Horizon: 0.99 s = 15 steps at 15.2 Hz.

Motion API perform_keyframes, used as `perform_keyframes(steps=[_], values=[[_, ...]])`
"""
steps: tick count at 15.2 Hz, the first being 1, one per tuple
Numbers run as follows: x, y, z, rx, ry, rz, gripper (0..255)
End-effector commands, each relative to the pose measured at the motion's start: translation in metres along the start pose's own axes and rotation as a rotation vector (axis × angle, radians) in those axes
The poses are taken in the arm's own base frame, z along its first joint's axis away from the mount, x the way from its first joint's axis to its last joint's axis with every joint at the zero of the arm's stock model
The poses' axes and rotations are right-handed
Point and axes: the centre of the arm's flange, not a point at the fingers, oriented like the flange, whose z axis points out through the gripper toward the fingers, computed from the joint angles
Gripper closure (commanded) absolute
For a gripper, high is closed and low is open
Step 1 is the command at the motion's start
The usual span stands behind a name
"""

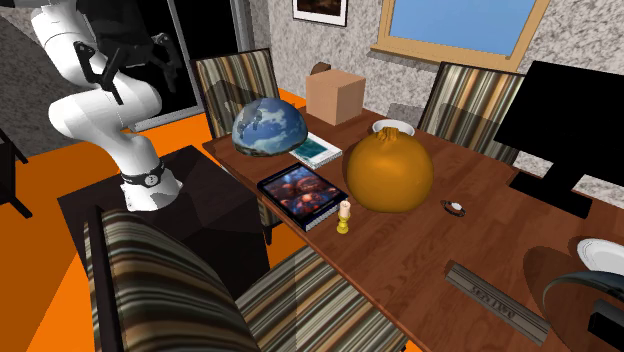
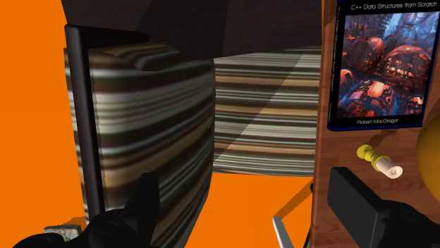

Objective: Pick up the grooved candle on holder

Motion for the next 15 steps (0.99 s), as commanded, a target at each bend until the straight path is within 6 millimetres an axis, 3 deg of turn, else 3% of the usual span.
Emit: perform_keyframes(steps=[1,15], values=[[0.0,0.0,0.0,0.0,0.0,0.0,0],[0.053,-0.131,0.12,-0.007,-0.003,0.071,0]])
